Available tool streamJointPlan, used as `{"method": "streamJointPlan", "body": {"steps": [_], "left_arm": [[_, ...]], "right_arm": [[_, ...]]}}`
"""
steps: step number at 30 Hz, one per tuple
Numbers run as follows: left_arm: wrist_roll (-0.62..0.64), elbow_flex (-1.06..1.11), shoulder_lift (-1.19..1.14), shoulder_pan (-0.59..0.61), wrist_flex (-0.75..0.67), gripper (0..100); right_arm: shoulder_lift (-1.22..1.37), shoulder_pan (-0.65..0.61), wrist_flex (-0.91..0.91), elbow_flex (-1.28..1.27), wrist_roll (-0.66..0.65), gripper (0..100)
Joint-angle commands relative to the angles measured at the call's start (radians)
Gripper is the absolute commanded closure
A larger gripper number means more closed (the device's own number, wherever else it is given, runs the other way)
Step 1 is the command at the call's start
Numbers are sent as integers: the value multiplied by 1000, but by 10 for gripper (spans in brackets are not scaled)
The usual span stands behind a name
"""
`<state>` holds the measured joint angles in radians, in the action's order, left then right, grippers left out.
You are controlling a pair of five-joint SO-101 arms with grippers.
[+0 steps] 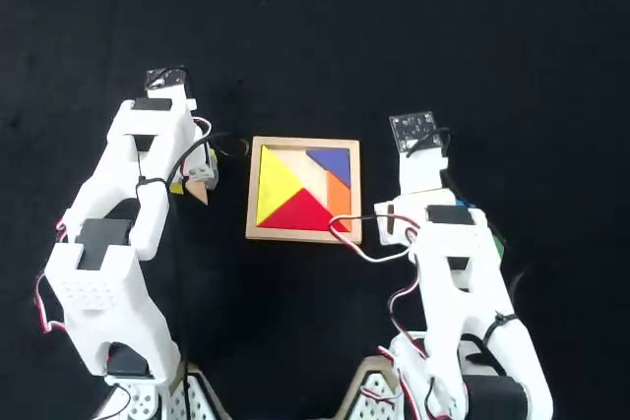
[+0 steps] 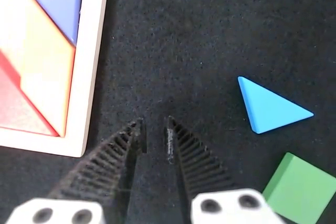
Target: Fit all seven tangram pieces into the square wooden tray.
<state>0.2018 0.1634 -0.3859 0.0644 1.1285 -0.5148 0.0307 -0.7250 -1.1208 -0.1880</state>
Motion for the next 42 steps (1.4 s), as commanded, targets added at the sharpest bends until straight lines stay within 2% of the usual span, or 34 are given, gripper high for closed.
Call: {"method": "streamJointPlan", "body": {"steps": [1, 12, 21, 25, 30, 35, 42], "left_arm": [[2, -19, 0, -5, -3, 888], [5, 21, 81, -8, -3, 870], [5, 151, 354, -157, -9, 869], [6, 133, 434, -225, -11, 866], [81, 33, 391, -335, 29, 865], [229, -97, 247, -443, 40, 865], [328, -308, 35, -559, 40, 865]], "right_arm": [[-35, 8, 17, 5, 5, 924], [-35, 15, 17, 5, 5, 924], [-41, 20, 17, 5, 5, 924], [-41, 97, 18, 10, -28, 924], [-35, 158, 81, 2, -21, 924], [-35, 157, 87, -7, -26, 924], [-35, 158, 120, -15, -28, 924]]}}
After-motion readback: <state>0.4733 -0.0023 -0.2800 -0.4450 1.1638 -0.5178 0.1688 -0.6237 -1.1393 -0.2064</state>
